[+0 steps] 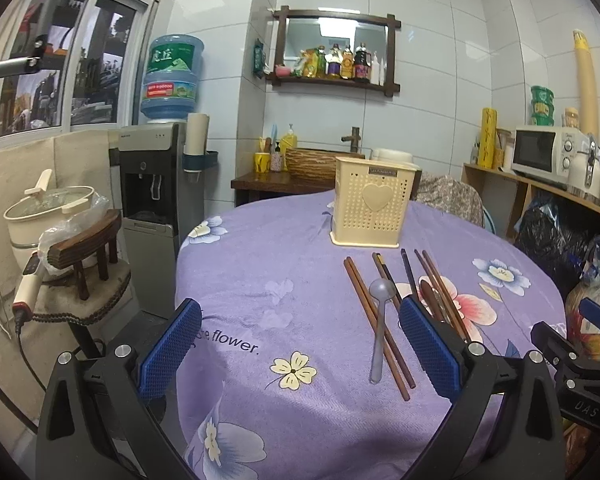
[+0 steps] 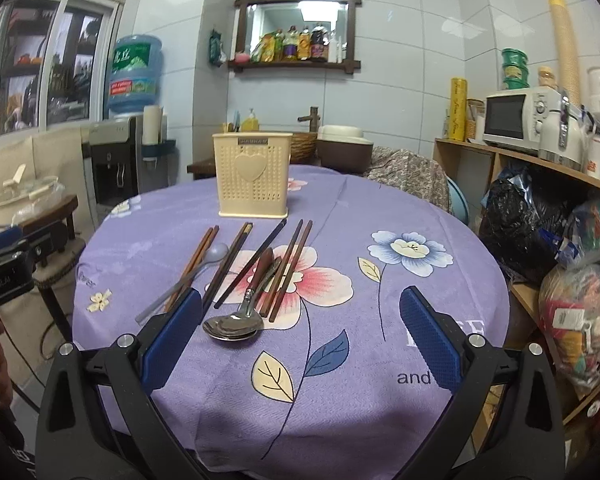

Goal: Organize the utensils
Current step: 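Lower the left gripper over the clear plastic spoon and close on its handle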

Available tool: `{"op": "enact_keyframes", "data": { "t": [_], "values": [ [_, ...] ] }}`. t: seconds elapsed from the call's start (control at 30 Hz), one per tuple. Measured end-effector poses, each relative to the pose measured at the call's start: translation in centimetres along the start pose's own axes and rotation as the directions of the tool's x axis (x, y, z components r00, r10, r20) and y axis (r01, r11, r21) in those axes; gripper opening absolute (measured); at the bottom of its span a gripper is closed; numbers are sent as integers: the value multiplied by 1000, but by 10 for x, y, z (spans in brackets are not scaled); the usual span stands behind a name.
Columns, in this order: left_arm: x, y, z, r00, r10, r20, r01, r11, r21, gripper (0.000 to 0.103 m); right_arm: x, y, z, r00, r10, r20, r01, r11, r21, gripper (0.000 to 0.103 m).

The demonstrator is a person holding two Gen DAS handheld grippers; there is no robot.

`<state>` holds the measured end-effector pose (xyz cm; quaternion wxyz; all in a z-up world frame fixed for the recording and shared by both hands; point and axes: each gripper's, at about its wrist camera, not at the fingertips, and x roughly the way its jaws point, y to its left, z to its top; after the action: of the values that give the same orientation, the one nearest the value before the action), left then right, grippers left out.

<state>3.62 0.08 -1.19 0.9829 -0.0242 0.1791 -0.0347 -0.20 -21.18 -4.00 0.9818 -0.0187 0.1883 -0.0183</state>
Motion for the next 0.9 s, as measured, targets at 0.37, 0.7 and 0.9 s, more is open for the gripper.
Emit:
{"op": "enact_keyframes", "data": {
  "t": [0.37,0.7,0.9],
  "values": [
    [67,-6,6,973,-103,-207,125,987,98,95,63,-26,23,993,24,-112,-27,999,-25,98],
    [109,-27,21,883,-249,-399,297,953,62,60,102,-34,38,983,30,-182,-22,999,47,98],
    [118,-52,9,841,-256,-476,342,934,102,38,105,-34,36,980,46,-194,-35,998,59,96]
  ]
}}
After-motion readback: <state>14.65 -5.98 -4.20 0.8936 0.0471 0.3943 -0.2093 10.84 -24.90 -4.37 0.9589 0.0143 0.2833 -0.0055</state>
